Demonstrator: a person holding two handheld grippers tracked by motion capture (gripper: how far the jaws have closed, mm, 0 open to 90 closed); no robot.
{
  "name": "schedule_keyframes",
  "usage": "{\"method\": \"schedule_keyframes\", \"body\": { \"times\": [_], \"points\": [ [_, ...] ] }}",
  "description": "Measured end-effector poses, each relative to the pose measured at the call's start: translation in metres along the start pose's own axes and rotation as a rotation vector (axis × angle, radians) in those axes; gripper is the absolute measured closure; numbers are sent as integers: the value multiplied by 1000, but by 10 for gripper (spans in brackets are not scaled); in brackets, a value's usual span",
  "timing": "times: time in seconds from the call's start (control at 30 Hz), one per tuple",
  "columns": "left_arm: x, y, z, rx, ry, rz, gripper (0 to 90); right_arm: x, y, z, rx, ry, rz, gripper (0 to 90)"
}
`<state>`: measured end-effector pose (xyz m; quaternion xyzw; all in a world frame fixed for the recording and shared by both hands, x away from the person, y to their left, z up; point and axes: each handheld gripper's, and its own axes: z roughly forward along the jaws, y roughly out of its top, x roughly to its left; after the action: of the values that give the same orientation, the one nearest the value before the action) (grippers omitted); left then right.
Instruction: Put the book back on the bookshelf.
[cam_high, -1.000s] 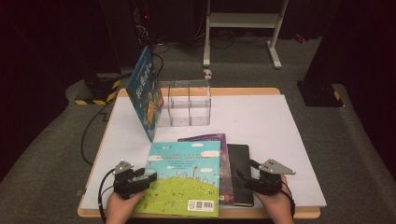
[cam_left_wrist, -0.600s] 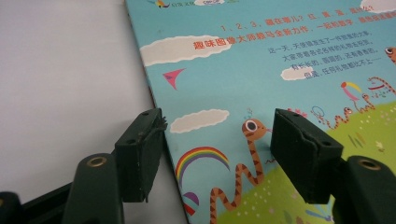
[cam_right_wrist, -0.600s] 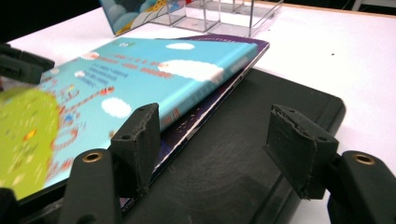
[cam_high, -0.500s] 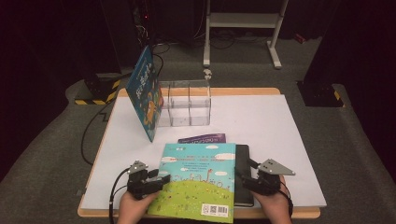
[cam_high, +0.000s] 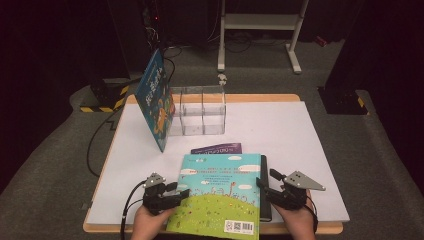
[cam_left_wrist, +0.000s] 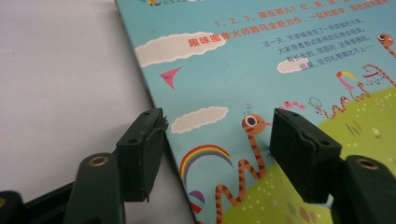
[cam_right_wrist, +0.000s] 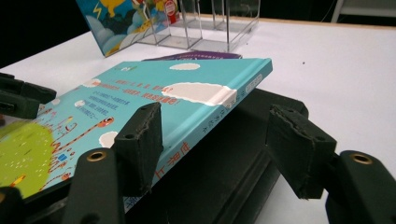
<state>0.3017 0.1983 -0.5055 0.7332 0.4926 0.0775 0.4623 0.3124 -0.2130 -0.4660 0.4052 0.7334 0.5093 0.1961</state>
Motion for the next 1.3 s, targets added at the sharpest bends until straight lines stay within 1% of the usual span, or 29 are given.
{"method": "schedule_keyframes", "body": {
  "times": [0.03,0.07,0.1,0.17,0.2,0.23,0.27,0.3,0.33,0.5,0.53,0.6,0.67,0.7,0.77,0.83,0.9,0.93,0.97,1.0,1.03,1.1,1.17,1.3],
  "points": [
    [1,0,-1,-16,-7,0,352,-1,0,0,9,1,3,358],
    [2,0,-2,-30,-17,-10,338,-2,0,1,24,-3,5,359],
    [4,1,-4,-54,-36,-31,316,-3,-1,2,37,-10,5,361],
    [8,2,-9,-98,-86,-70,271,-5,-6,6,89,-32,1,365],
    [8,4,-10,-96,-84,-71,270,-7,-9,8,104,-30,12,365],
    [7,4,-10,-82,-69,-57,272,-9,-10,9,105,-18,32,364],
    [6,3,-9,-72,-71,-52,273,-11,-10,9,102,-7,46,362],
    [6,2,-8,-70,-93,-56,273,-11,-9,9,101,-4,50,362],
    [6,2,-8,-70,-95,-65,270,-11,-9,9,101,-9,44,364],
    [5,3,-8,-64,-88,-53,275,-10,-9,9,99,-14,41,365],
    [4,4,-7,-69,-89,-56,278,-11,-9,9,102,-17,38,366],
    [3,5,-4,-69,-91,-47,279,-12,-8,9,102,-31,32,371],
    [-1,8,1,-74,-92,-41,279,-15,-8,8,99,-51,34,383],
    [-3,11,4,-76,-93,-33,279,-19,-8,8,97,-59,39,390],
    [-8,14,11,-84,-96,-33,278,-26,-8,6,96,-81,50,390],
    [-12,16,16,-85,-99,-29,278,-34,-8,3,95,-97,77,393],
    [-12,16,18,-81,-104,-30,278,-35,-8,0,97,-102,95,398],
    [-11,16,18,-83,-107,-33,278,-34,-8,-1,97,-93,110,396],
    [-11,16,18,-82,-109,-36,278,-34,-9,-2,92,-71,117,353],
    [-10,15,18,-84,-111,-39,278,-32,-9,-1,104,-28,127,298],
    [-10,14,19,-88,-112,-39,278,-29,-10,2,113,-6,133,262],
    [-10,14,18,-90,-112,-42,278,-23,-10,7,134,17,143,208],
    [-10,14,18,-95,-114,-40,277,-20,-10,11,153,37,160,190],
    [-11,13,18,-98,-113,-36,278,-18,-12,15,165,79,186,192]
  ]
}}
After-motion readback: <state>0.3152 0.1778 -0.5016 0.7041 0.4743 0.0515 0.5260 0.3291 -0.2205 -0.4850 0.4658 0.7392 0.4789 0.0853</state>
